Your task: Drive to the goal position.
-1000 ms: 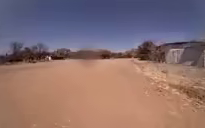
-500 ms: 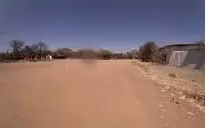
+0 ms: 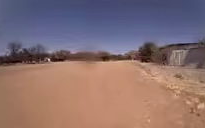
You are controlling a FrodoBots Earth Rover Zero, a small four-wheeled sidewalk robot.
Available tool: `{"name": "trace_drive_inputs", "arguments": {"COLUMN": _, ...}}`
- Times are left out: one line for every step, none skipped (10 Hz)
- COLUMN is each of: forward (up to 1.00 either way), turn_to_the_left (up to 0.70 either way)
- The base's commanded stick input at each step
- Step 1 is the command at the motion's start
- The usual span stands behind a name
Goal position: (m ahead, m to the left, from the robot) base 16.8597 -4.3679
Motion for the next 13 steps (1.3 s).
{"name": "trace_drive_inputs", "arguments": {"forward": 1.0, "turn_to_the_left": 0.0}}
{"name": "trace_drive_inputs", "arguments": {"forward": 1.0, "turn_to_the_left": 0.0}}
{"name": "trace_drive_inputs", "arguments": {"forward": 1.0, "turn_to_the_left": 0.0}}
{"name": "trace_drive_inputs", "arguments": {"forward": 1.0, "turn_to_the_left": 0.0}}
{"name": "trace_drive_inputs", "arguments": {"forward": 1.0, "turn_to_the_left": -0.27}}
{"name": "trace_drive_inputs", "arguments": {"forward": 1.0, "turn_to_the_left": -0.27}}
{"name": "trace_drive_inputs", "arguments": {"forward": 1.0, "turn_to_the_left": -0.27}}
{"name": "trace_drive_inputs", "arguments": {"forward": 1.0, "turn_to_the_left": -0.27}}
{"name": "trace_drive_inputs", "arguments": {"forward": 1.0, "turn_to_the_left": -0.27}}
{"name": "trace_drive_inputs", "arguments": {"forward": 1.0, "turn_to_the_left": -0.27}}
{"name": "trace_drive_inputs", "arguments": {"forward": 1.0, "turn_to_the_left": -0.27}}
{"name": "trace_drive_inputs", "arguments": {"forward": 1.0, "turn_to_the_left": 0.0}}
{"name": "trace_drive_inputs", "arguments": {"forward": 1.0, "turn_to_the_left": 0.0}}
